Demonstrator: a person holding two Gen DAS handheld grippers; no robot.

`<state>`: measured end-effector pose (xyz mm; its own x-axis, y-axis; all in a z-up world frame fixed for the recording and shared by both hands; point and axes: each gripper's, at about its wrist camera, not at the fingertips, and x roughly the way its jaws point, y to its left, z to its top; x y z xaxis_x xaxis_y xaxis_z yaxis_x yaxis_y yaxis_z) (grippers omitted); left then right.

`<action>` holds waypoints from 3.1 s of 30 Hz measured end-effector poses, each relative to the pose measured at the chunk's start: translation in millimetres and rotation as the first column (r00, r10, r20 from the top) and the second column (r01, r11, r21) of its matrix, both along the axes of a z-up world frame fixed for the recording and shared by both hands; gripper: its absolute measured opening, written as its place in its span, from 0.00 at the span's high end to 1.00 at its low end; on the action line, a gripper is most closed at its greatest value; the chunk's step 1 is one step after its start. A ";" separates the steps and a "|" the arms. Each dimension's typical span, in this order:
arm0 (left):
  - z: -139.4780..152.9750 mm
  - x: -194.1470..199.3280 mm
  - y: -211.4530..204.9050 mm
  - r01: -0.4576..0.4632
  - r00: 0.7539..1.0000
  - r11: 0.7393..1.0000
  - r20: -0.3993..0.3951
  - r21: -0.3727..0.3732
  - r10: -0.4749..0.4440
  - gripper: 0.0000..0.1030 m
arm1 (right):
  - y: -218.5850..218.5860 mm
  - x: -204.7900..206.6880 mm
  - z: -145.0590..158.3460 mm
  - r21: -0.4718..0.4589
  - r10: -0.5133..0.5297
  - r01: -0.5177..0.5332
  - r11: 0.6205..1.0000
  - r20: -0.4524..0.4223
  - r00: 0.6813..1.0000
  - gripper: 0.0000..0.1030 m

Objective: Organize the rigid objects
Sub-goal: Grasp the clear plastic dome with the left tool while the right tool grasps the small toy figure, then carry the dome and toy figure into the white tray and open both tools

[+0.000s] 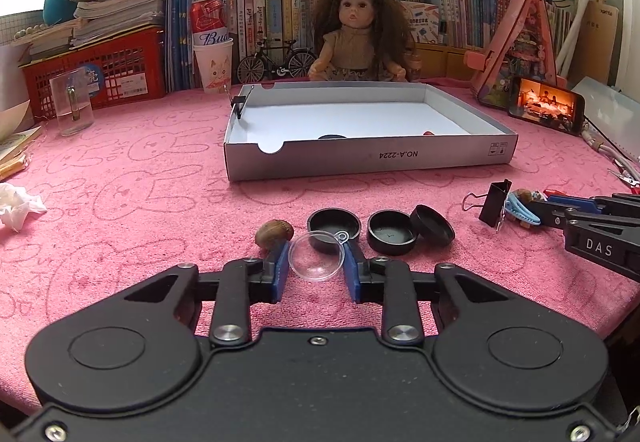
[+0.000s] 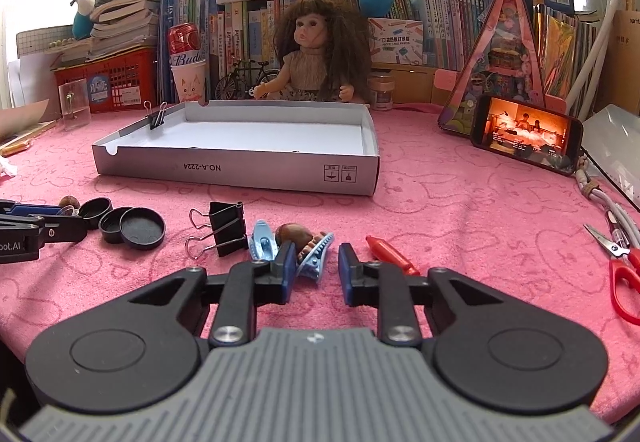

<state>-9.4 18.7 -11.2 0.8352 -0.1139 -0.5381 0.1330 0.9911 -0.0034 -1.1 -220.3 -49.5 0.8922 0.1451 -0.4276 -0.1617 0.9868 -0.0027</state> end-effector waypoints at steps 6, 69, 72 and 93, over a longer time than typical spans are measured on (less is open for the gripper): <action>2.7 -0.8 1.2 0.001 1.000 1.000 0.008 -0.011 -0.001 0.74 | 0.8 2.1 1.9 0.015 -0.015 0.015 1.000 -0.011 1.000 0.82; 19.6 209.8 -5.4 -0.046 0.971 0.999 -0.236 0.002 0.046 0.74 | 14.1 179.1 32.5 0.135 0.040 0.001 0.991 -0.305 0.951 0.82; 21.1 212.4 -3.9 -0.045 0.968 0.999 -0.248 -0.013 0.040 0.73 | 11.8 180.9 33.1 0.155 0.046 0.003 0.988 -0.312 0.949 0.82; 53.2 155.2 -0.7 -0.017 0.996 0.999 -0.092 -0.046 0.013 0.24 | 7.1 135.1 56.7 0.174 0.070 -0.045 0.984 -0.139 0.988 0.32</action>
